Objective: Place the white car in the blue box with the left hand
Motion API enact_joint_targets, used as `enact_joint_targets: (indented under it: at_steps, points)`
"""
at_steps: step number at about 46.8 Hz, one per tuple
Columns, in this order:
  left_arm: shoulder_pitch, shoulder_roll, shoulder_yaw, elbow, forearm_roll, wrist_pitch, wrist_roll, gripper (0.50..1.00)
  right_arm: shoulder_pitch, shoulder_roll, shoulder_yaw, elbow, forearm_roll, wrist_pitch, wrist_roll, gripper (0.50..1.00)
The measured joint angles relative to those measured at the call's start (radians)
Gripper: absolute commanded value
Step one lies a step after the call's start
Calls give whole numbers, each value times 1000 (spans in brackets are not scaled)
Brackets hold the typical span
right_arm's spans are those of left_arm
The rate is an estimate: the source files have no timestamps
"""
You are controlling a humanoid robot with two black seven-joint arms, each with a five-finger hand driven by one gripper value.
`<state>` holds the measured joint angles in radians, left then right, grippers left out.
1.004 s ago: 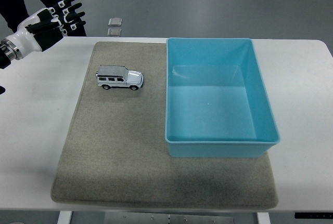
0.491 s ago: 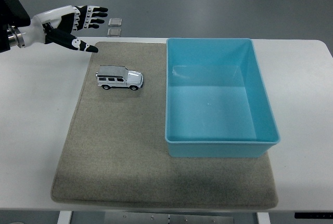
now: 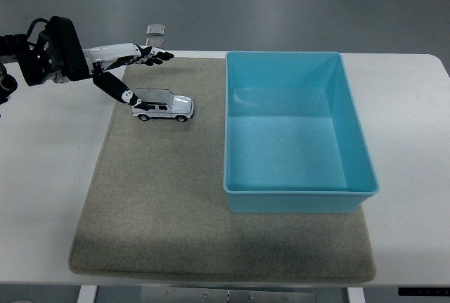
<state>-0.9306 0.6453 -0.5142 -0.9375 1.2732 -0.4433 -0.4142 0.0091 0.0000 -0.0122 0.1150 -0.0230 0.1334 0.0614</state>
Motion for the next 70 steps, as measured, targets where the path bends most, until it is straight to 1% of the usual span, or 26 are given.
enact_joint_targets:
  at_steps: [8, 11, 16, 20, 24, 33, 36, 41, 44, 46, 50, 51, 54, 56, 59, 64, 66, 69, 70]
  points:
    - [-2, -40, 96, 19, 12, 138, 3, 996, 0, 0, 0, 0, 0, 0, 0, 936]
    - [-5, -42, 113, 23, 16, 165, 3, 996, 0, 0, 0, 0, 0, 0, 0, 936]
    - [-5, -49, 118, 28, 54, 178, 3, 996, 0, 0, 0, 0, 0, 0, 0, 936]
    - [-5, -66, 118, 46, 103, 183, 3, 994, 0, 0, 0, 0, 0, 0, 0, 936]
    - [-5, -83, 118, 69, 118, 184, 3, 994, 0, 0, 0, 0, 0, 0, 0, 936]
    - [-17, -86, 119, 76, 148, 187, 4, 992, 0, 0, 0, 0, 0, 0, 0, 936]
    - [-17, -86, 119, 77, 170, 205, 4, 990, 0, 0, 0, 0, 0, 0, 0, 936]
    - [-18, -86, 119, 76, 221, 265, 4, 981, 0, 0, 0, 0, 0, 0, 0, 936]
    - [-17, -86, 119, 76, 252, 283, 4, 969, 0, 0, 0, 0, 0, 0, 0, 936]
    - [-17, -86, 119, 75, 267, 286, 3, 943, 0, 0, 0, 0, 0, 0, 0, 936]
    - [-16, -88, 120, 74, 278, 287, 2, 924, 0, 0, 0, 0, 0, 0, 0, 936]
    - [-16, -88, 121, 74, 279, 287, 2, 902, 0, 0, 0, 0, 0, 0, 0, 936]
    - [-16, -88, 127, 74, 279, 287, 2, 879, 0, 0, 0, 0, 0, 0, 0, 936]
    - [-16, -88, 134, 74, 279, 287, 2, 836, 0, 0, 0, 0, 0, 0, 0, 936]
    - [-17, -88, 139, 74, 279, 287, 2, 791, 0, 0, 0, 0, 0, 0, 0, 936]
    - [-21, -88, 141, 74, 279, 287, 1, 624, 0, 0, 0, 0, 0, 0, 0, 936]
    - [-22, -89, 142, 74, 280, 285, 1, 596, 0, 0, 0, 0, 0, 0, 0, 936]
    - [-28, -88, 142, 74, 280, 284, 1, 585, 0, 0, 0, 0, 0, 0, 0, 936]
    - [-31, -87, 142, 75, 280, 284, 1, 566, 0, 0, 0, 0, 0, 0, 0, 936]
